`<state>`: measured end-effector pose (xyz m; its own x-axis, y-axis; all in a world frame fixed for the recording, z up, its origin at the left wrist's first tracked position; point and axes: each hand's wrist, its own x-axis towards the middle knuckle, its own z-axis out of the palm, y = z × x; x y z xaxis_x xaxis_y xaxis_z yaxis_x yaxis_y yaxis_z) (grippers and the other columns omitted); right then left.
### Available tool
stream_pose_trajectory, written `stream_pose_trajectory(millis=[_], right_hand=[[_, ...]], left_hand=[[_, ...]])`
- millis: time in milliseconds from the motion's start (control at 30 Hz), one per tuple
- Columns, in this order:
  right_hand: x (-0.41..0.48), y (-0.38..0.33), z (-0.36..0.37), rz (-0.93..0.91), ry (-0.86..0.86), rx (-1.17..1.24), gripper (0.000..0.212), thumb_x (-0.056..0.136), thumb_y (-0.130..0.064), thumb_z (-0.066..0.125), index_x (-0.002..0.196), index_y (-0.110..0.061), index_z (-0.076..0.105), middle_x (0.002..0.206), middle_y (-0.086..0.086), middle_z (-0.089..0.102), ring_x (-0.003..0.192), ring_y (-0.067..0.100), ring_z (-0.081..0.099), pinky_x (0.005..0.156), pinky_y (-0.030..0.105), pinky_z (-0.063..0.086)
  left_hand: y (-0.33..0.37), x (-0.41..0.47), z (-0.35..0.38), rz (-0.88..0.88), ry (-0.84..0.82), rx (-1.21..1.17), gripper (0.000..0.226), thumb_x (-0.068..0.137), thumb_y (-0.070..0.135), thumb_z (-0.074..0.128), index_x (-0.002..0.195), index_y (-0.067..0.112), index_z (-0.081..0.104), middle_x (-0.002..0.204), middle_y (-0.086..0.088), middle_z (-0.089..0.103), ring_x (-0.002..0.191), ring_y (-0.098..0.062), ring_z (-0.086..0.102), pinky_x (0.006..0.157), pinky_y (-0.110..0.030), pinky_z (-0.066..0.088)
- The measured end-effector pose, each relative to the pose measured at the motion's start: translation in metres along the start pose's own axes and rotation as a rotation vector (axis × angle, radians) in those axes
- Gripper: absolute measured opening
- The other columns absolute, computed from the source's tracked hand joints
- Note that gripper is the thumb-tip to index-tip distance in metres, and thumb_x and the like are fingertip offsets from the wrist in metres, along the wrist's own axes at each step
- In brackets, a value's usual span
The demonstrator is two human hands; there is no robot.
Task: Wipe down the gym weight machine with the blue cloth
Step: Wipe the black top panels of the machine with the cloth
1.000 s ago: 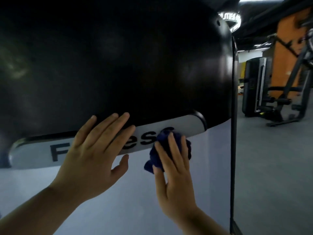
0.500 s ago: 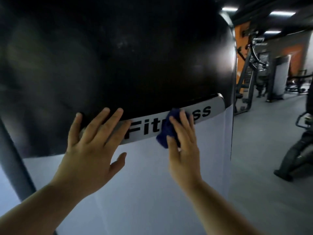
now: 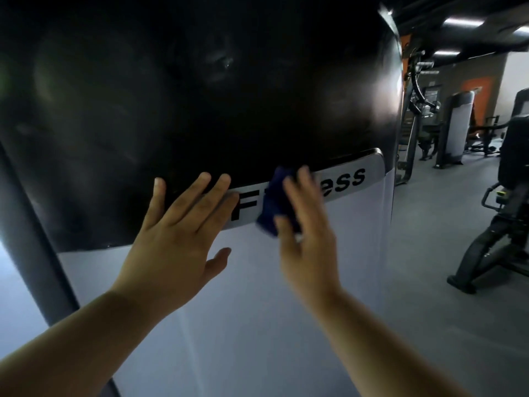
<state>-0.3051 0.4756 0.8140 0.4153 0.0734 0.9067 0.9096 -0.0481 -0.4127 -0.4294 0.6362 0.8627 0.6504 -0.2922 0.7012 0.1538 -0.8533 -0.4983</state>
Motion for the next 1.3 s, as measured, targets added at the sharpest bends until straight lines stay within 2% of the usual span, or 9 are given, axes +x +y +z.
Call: stream_pose_trajectory(millis=[167,300,467,567,700,867,967,1100,1300], right_hand=[[0.014,-0.005,0.003,0.083,0.065,0.008,0.048,0.099,-0.023,0.051,0.146,-0.019,0.04,0.158,-0.002,0.031,0.151,0.019,0.017,0.117,0.043,0.033],[-0.032,-0.013,0.011,-0.073,-0.198,0.013,0.055,0.097,-0.018,0.053,0.147,-0.029,0.035,0.157,-0.017,0.03,0.15,0.013,0.018,0.119,0.027,0.025],[-0.013,-0.042,-0.005,0.213,-0.201,0.424,0.058,0.093,-0.007,0.062,0.14,-0.037,0.045,0.145,-0.014,0.048,0.135,0.011,0.047,0.101,0.038,0.051],[-0.002,-0.046,-0.02,0.248,-0.31,0.704,0.053,0.092,-0.002,0.053,0.14,-0.023,0.048,0.14,-0.007,0.055,0.132,0.015,0.05,0.103,0.037,0.049],[0.014,-0.047,-0.036,0.182,-0.346,0.794,0.053,0.086,-0.001,0.043,0.129,-0.029,0.057,0.147,-0.011,0.049,0.141,0.008,0.037,0.107,0.023,0.041],[0.041,0.002,-0.031,-0.157,-0.206,0.23,0.045,0.093,-0.008,0.043,0.136,-0.013,0.053,0.155,0.0,0.038,0.149,0.015,0.021,0.12,0.032,0.022],[0.043,0.027,-0.022,-0.257,-0.294,0.046,0.052,0.093,-0.013,0.044,0.144,-0.016,0.043,0.16,-0.001,0.027,0.151,0.017,0.012,0.123,0.034,0.005],[0.04,0.038,-0.017,-0.34,-0.325,-0.046,0.06,0.09,-0.015,0.044,0.15,-0.015,0.035,0.162,0.001,0.021,0.152,0.02,0.009,0.123,0.037,-0.001],[0.034,0.03,-0.011,-0.305,-0.287,-0.07,0.063,0.09,-0.019,0.043,0.151,-0.018,0.031,0.163,0.001,0.019,0.152,0.019,0.005,0.123,0.036,-0.003]], left_hand=[[-0.001,0.001,0.0,-0.004,0.018,-0.007,0.071,0.088,0.047,0.046,0.149,0.013,0.031,0.157,-0.008,0.03,0.146,-0.027,0.025,0.116,-0.062,0.015],[0.005,-0.002,-0.002,0.01,0.059,-0.024,0.093,0.083,0.047,0.068,0.156,0.019,0.016,0.16,-0.016,0.022,0.145,-0.036,0.026,0.113,-0.067,0.02],[0.018,-0.005,-0.003,0.129,0.198,-0.175,0.076,0.091,0.029,0.061,0.155,0.027,0.02,0.159,-0.012,0.024,0.142,-0.03,0.036,0.111,-0.053,0.037],[0.027,-0.005,0.0,0.192,0.22,-0.212,0.057,0.091,0.025,0.058,0.144,0.024,0.036,0.132,-0.005,0.049,0.111,-0.023,0.056,0.087,-0.037,0.054],[0.035,-0.004,-0.005,0.01,0.329,-0.155,0.033,0.097,0.03,0.05,0.131,0.027,0.048,0.105,-0.007,0.041,0.082,-0.016,0.043,0.057,-0.028,0.049],[0.022,0.005,-0.001,-0.299,0.45,-0.045,0.02,0.088,0.018,0.051,0.107,0.021,0.057,0.138,-0.016,0.04,0.12,-0.04,0.041,0.101,-0.044,0.038],[0.041,-0.019,0.025,-0.279,0.384,-0.04,0.013,0.09,0.032,0.054,0.096,0.02,0.054,0.133,-0.008,0.05,0.122,-0.038,0.046,0.102,-0.056,0.04],[0.074,-0.036,0.05,-0.15,0.376,0.044,0.012,0.096,0.024,0.059,0.107,0.025,0.054,0.117,-0.005,0.053,0.109,-0.031,0.052,0.112,-0.046,0.033],[0.035,0.013,0.022,-0.417,0.49,0.107,0.038,0.092,0.04,0.056,0.128,0.027,0.055,0.148,-0.012,0.038,0.136,-0.038,0.035,0.111,-0.053,0.028]])
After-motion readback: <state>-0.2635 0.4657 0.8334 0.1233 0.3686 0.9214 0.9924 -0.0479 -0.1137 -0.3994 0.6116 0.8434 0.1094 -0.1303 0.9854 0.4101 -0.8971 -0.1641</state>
